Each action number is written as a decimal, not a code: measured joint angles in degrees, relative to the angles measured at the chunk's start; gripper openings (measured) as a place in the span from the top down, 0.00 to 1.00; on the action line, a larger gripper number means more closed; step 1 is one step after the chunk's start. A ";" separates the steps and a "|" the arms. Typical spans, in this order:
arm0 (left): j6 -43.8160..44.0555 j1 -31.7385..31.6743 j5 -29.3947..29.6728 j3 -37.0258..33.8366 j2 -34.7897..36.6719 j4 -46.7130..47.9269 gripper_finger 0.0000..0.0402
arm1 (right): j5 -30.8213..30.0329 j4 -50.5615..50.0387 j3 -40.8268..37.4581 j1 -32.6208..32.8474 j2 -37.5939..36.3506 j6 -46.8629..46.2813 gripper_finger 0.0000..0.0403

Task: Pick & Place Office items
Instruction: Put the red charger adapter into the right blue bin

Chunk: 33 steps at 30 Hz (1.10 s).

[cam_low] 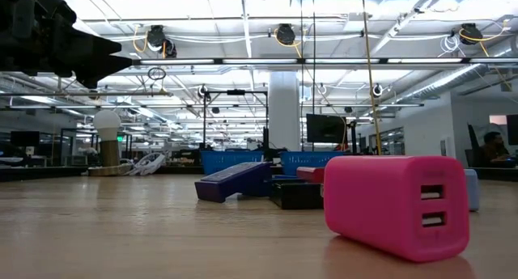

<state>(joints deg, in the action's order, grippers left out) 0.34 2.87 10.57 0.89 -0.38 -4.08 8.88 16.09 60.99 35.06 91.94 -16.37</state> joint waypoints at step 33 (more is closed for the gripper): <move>-0.03 -0.02 -0.02 0.00 0.02 0.00 0.36 | -19.14 -1.13 -23.49 -11.57 3.65 -4.87 0.16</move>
<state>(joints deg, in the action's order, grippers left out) 0.31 2.85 10.55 0.89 -0.36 -4.08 -10.26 14.96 37.50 23.50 95.60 -21.25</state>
